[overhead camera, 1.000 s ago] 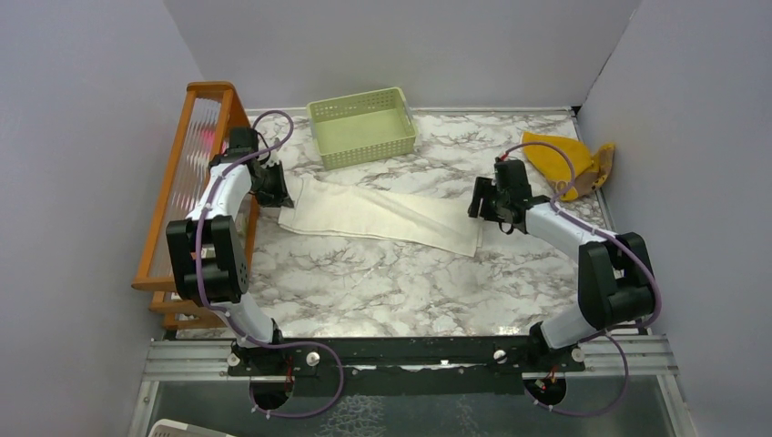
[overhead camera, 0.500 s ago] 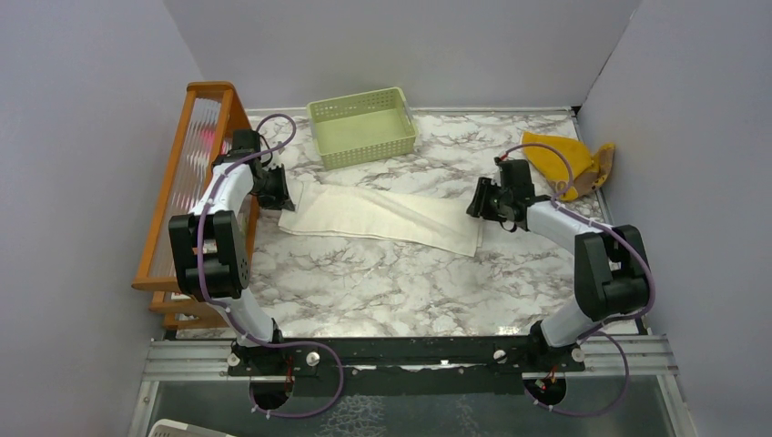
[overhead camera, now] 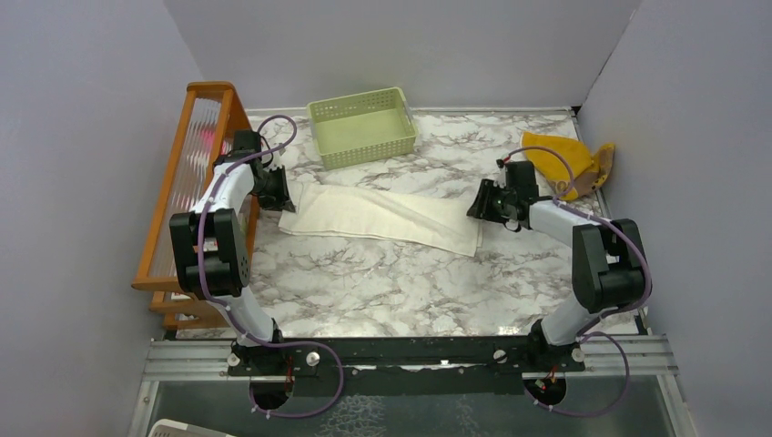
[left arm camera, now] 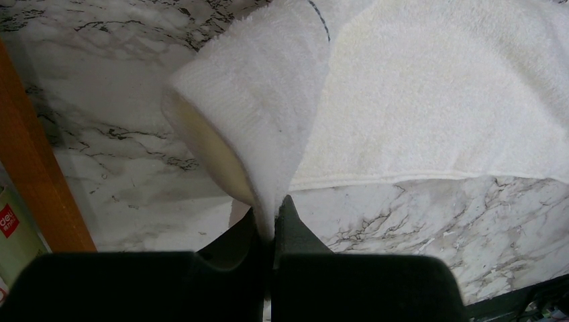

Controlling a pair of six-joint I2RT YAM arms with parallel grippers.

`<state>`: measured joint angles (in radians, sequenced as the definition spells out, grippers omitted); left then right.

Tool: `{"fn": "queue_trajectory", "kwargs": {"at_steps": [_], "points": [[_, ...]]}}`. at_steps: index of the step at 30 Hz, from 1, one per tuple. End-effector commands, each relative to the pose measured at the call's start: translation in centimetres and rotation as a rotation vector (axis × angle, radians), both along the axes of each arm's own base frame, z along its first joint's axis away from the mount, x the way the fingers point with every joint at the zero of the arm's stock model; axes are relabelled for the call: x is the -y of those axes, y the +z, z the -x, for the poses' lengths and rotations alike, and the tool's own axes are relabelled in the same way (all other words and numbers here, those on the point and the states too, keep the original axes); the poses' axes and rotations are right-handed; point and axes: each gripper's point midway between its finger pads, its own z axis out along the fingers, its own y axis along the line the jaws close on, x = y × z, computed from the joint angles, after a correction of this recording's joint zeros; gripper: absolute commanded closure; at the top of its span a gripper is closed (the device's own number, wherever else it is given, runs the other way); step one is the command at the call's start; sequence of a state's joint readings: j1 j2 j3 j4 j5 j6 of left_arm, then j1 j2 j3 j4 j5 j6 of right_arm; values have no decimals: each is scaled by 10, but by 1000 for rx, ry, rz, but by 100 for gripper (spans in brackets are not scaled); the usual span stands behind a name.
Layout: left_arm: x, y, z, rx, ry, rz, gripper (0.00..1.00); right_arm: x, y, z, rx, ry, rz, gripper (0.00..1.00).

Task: Roll the towels
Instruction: Fold the towel at the center of the board.

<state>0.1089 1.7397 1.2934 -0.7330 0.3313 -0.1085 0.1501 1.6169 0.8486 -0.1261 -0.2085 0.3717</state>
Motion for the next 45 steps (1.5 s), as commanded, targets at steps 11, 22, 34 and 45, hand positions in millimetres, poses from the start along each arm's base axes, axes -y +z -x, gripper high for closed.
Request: {"fn": "queue_trajectory", "kwargs": {"at_steps": [11, 22, 34, 45], "points": [[1, -9, 7, -37, -24, 1, 100, -17, 13, -21, 46, 72, -60, 87], [1, -11, 6, -40, -29, 0, 100, -9, 39, -53, 72, 28, -27, 94], [1, -12, 6, -43, -32, -2, 100, 9, 30, -74, 30, -44, -121, 98], [3, -9, 6, -38, -37, 1, 100, 31, 48, -83, 122, -81, -29, 54]]}}
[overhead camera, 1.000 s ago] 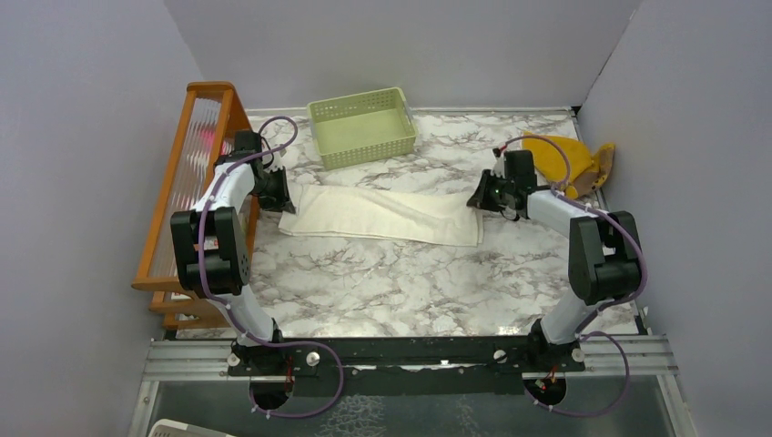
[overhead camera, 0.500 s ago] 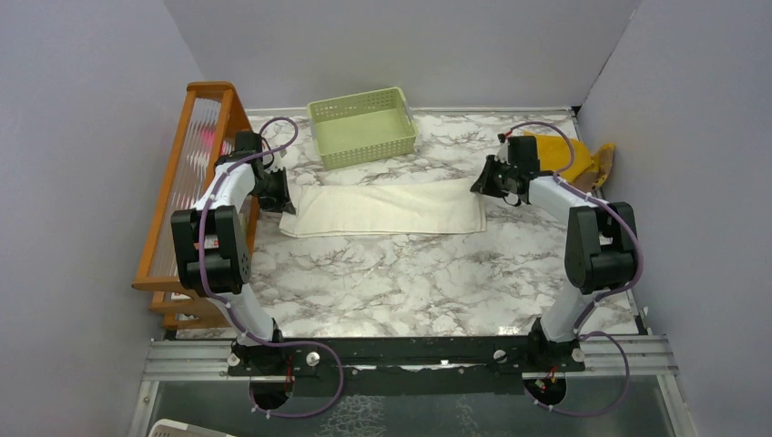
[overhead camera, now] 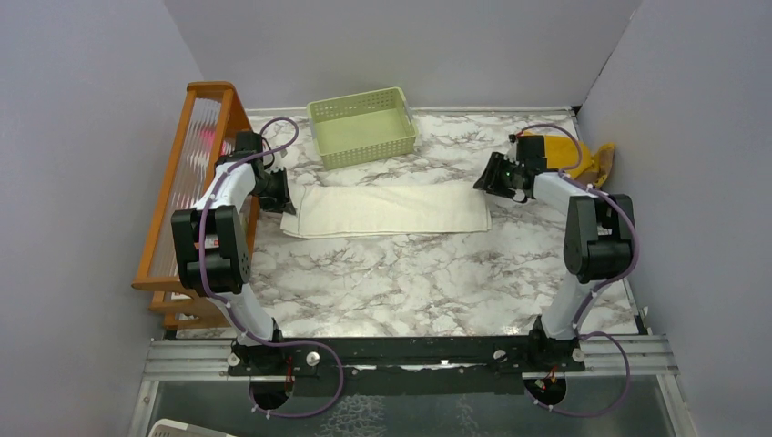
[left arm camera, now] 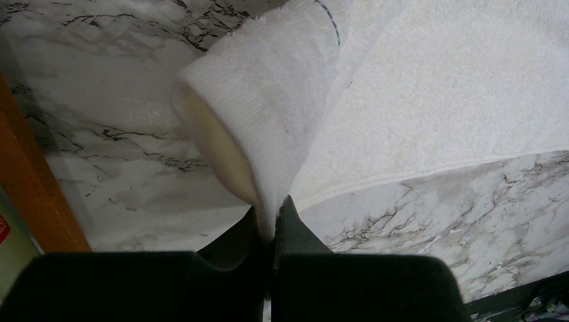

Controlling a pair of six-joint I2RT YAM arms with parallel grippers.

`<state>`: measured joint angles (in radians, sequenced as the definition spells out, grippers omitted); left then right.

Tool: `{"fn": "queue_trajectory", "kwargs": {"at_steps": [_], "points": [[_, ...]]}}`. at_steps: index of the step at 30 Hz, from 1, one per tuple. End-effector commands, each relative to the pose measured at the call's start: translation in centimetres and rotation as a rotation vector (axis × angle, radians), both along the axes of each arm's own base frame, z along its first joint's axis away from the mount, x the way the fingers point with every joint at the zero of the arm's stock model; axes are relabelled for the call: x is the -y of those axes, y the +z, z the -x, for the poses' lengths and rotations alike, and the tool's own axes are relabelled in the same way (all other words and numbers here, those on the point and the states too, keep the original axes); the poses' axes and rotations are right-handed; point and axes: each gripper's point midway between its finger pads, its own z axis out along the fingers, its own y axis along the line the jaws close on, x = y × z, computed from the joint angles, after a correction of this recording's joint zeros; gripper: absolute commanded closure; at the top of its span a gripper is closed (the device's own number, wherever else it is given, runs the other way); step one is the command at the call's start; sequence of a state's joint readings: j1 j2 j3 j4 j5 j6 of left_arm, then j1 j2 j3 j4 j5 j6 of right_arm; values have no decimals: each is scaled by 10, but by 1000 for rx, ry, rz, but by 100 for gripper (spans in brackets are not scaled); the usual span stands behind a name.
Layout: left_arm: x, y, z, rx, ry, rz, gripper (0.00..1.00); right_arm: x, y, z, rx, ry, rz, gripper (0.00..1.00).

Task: Roll the towels
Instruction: Fold the towel at the center of the board.

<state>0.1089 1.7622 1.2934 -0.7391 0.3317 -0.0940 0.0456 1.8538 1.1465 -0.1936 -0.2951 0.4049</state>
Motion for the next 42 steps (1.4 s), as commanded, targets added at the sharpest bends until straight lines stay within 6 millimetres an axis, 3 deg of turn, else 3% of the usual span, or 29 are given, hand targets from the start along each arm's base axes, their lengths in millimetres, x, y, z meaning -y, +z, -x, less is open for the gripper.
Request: {"fn": "queue_trajectory", "kwargs": {"at_steps": [1, 6, 10, 13, 19, 25, 28, 35, 42], "points": [[4, 0, 3, -10, -26, 5, 100, 10, 51, -10, 174, -15, 63, 53], [16, 19, -9, 48, -55, 3, 100, -7, 83, -4, 272, 18, 113, 53], [46, 47, -28, 120, -99, 7, 100, -15, 80, -2, 265, 42, 114, 53], [87, 54, -34, 121, -161, 8, 100, -18, 82, -2, 261, 48, 99, 53], [190, 66, -47, 109, -270, 84, 100, -21, 90, 0, 255, 38, 72, 53], [275, 64, -45, 35, -399, 153, 100, -5, 100, 7, 255, -48, 112, 53], [309, 73, -41, 35, -448, 230, 100, 5, 102, 10, 254, -90, 148, 53], [344, 79, -29, 18, -461, 298, 100, 32, 99, 22, 219, -220, 235, 52], [386, 74, -12, -4, -515, 346, 100, 32, 95, 26, 207, -224, 228, 52]]}}
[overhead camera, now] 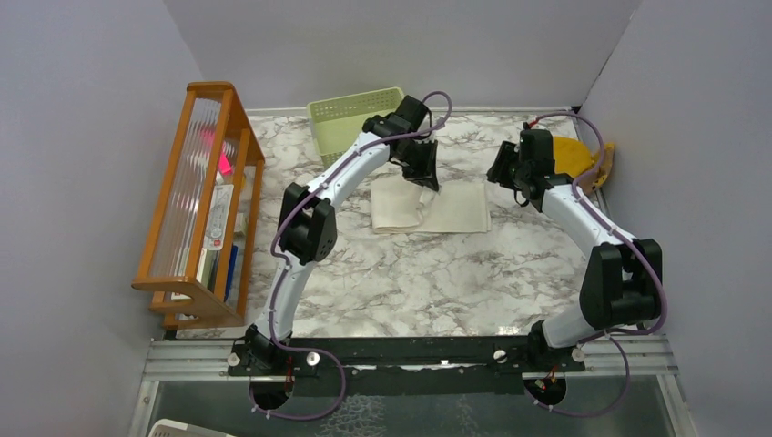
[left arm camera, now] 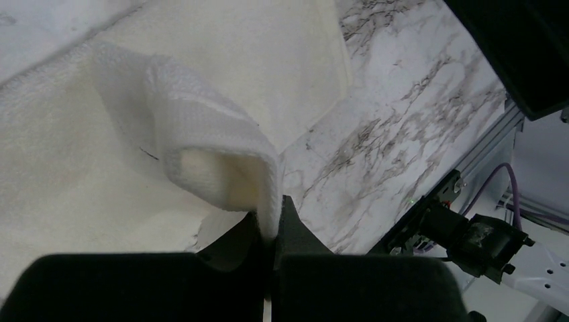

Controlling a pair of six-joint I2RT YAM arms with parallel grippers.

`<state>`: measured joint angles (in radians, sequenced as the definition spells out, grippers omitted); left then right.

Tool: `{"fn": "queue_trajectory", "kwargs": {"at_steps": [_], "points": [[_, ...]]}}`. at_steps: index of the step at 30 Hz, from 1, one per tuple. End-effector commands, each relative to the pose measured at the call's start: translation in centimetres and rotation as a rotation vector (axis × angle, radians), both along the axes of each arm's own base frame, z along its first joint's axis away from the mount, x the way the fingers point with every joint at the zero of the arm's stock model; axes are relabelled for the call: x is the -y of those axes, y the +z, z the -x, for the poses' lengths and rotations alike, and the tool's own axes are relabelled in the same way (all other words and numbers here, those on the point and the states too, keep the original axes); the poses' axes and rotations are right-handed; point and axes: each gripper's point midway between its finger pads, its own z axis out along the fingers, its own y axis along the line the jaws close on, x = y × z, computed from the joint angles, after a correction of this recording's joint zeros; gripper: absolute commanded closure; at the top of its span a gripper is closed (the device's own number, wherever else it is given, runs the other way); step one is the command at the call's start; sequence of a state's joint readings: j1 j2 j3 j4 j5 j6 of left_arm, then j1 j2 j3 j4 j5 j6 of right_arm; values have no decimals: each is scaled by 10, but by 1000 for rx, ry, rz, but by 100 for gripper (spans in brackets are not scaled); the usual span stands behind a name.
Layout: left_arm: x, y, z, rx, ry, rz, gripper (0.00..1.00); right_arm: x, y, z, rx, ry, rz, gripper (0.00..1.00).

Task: Roll the towels
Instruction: Fold the towel at the center of the board.

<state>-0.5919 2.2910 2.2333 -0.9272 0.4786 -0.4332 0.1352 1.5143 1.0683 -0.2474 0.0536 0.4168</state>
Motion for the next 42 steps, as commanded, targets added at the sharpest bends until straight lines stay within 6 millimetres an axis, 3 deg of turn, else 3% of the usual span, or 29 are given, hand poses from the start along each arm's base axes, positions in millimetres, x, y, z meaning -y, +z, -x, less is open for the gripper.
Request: {"fn": "queue_trajectory", "kwargs": {"at_steps": [1, 13, 19, 23, 29, 30, 33, 38, 42], "points": [[38, 0, 12, -33, -45, 60, 100, 10, -1, 8, -14, -52, 14, 52], [83, -13, -6, -60, -1, 199, 100, 19, -7, 18, -40, -101, 31, 51], [104, -6, -10, -70, 6, 297, 100, 26, -10, 23, -49, -140, 44, 51], [114, -6, -7, -93, -3, 333, 100, 34, -13, 27, -59, -184, 64, 49], [117, -29, 6, -126, -17, 307, 100, 38, -18, 31, -69, -213, 69, 41], [119, -33, 8, -129, -23, 305, 97, 41, -18, 32, -71, -228, 73, 37], [122, -35, 10, -113, -34, 316, 69, 46, -17, 33, -69, -253, 88, 33], [127, -13, 0, -29, -46, 372, 45, 48, -17, 34, -71, -281, 83, 33], [121, 16, -15, 40, -34, 427, 35, 54, -3, 35, -19, -329, 71, 33]]}}
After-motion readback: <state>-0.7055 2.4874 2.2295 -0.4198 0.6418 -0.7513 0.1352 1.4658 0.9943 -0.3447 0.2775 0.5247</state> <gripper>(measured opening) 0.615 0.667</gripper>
